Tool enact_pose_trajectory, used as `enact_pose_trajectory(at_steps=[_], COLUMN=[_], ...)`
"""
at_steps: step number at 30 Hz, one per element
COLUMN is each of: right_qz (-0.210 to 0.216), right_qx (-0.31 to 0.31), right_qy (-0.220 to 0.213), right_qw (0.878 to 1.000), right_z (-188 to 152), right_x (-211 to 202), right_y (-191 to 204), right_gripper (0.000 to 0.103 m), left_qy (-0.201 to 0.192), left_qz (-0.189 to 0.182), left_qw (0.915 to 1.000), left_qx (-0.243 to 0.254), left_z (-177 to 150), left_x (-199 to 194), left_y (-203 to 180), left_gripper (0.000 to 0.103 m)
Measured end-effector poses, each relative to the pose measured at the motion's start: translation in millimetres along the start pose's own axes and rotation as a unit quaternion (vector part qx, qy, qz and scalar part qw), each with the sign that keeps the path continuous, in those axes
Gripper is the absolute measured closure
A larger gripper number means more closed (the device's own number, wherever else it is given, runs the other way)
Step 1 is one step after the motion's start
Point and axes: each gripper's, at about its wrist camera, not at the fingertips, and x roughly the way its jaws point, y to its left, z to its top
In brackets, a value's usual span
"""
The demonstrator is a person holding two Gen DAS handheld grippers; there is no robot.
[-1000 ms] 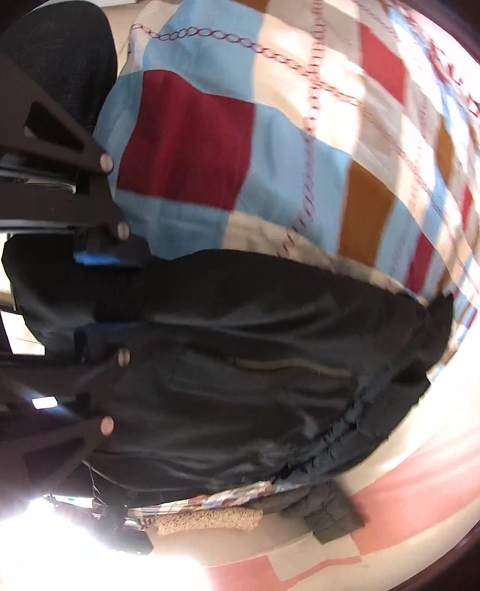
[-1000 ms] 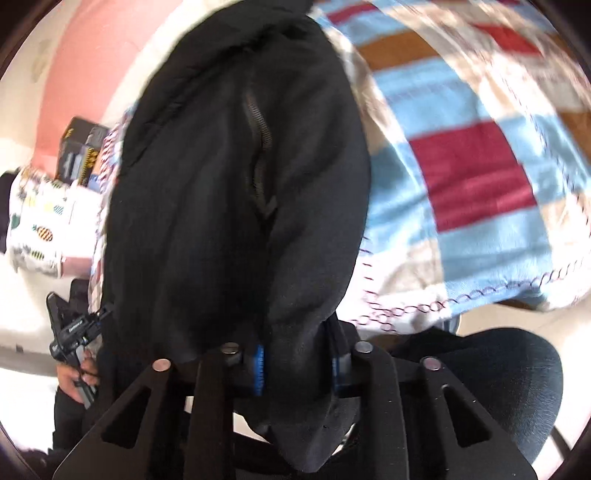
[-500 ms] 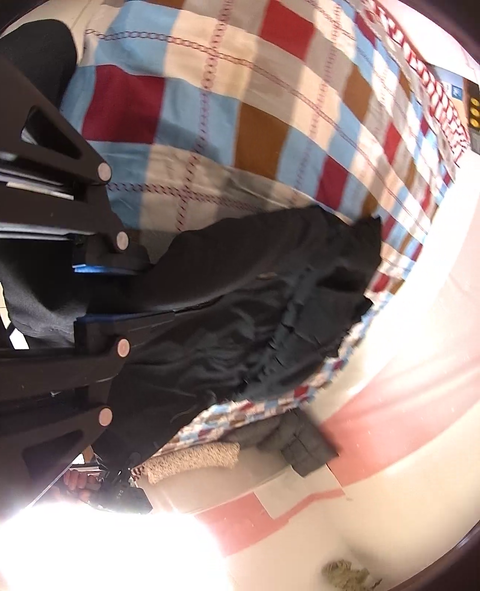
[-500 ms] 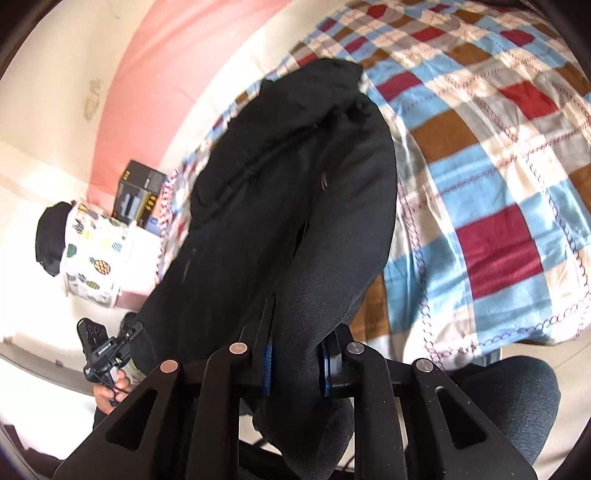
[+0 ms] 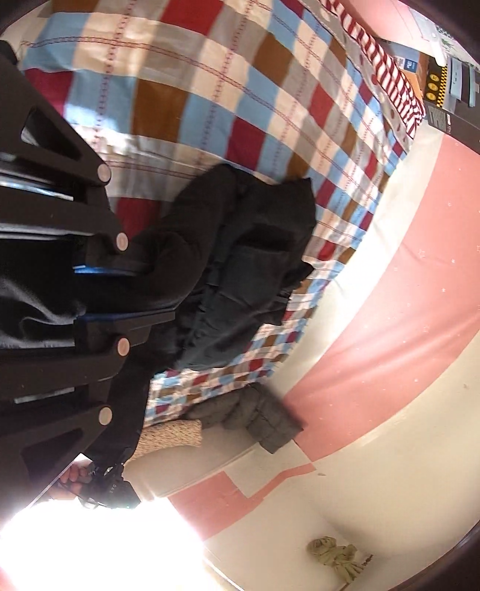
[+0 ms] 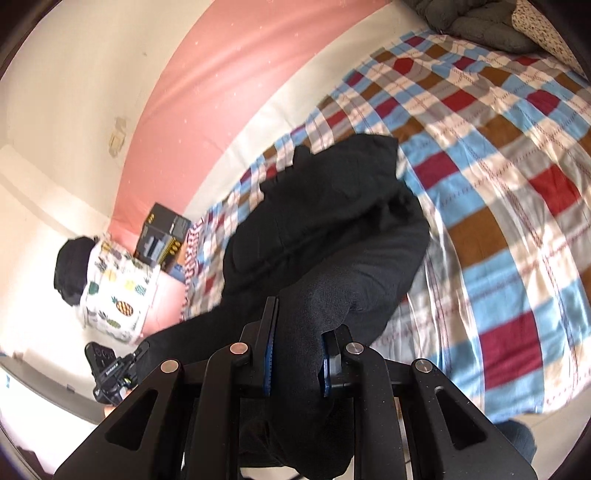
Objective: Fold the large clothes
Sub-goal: 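Carry the raised hem over the coat body toward the collar with both tools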
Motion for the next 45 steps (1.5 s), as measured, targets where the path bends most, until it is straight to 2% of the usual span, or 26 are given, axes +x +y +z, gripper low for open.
enact_pose_trajectory(at_steps=[7, 12, 19, 22, 25, 27, 29, 30, 32, 36, 39, 40, 43, 45], right_qz=[0.008, 0.013, 0.007, 0.0, -0.01, 0.001, 0.019, 0.022, 0.025, 0.033, 0.041, 0.026, -0.015, -0.03], right_qx=[0.015, 0.021, 0.051, 0.075, 0.089, 0.088, 0.079, 0.073, 0.067, 0.072, 0.092, 0.087, 0.043, 0.02], right_qy=[-0.024, -0.026, -0.013, -0.002, -0.005, -0.019, -0.042, -0.053, -0.063, -0.071, -0.081, -0.096, -0.135, -0.14], right_qw=[1.0, 0.999, 0.999, 0.997, 0.996, 0.996, 0.996, 0.996, 0.995, 0.994, 0.992, 0.991, 0.99, 0.989], right_z=[55, 95, 155, 175, 185, 186, 187, 187, 189, 197, 208, 212, 217, 214], right_x=[21, 47, 105, 133, 151, 154, 154, 152, 152, 153, 148, 140, 120, 116], right_y=[-2, -4, -15, -23, -31, -32, -30, -28, -27, -28, -32, -30, -19, -16], right_gripper=[0.084, 0.084, 0.084, 0.08, 0.072, 0.043, 0.03, 0.028, 0.028, 0.027, 0.027, 0.027, 0.027, 0.027], left_qy=[-0.016, -0.016, -0.004, 0.009, 0.024, 0.025, 0.008, 0.001, -0.013, -0.019, -0.033, -0.049, -0.091, -0.097], left_qz=[0.004, 0.012, 0.036, 0.046, 0.055, 0.055, 0.047, 0.041, 0.024, 0.003, -0.008, -0.001, 0.019, 0.04], left_qw=[0.9999, 0.9997, 0.9987, 0.9974, 0.9949, 0.995, 0.9964, 0.9969, 0.9974, 0.9956, 0.9932, 0.9933, 0.9931, 0.993], left_qx=[0.005, -0.011, -0.035, -0.056, -0.081, -0.08, -0.07, -0.067, -0.067, -0.091, -0.111, -0.104, -0.07, -0.053], left_z=[53, 90, 137, 151, 160, 162, 162, 161, 163, 174, 185, 188, 192, 190], left_x=[32, 65, 124, 152, 179, 187, 188, 187, 187, 188, 182, 176, 155, 150], left_y=[-6, 3, 19, 31, 44, 46, 46, 46, 46, 51, 53, 51, 43, 42], left_gripper=[0.088, 0.088, 0.088, 0.085, 0.083, 0.079, 0.07, 0.067, 0.053, 0.042, 0.029, 0.024, 0.023, 0.023])
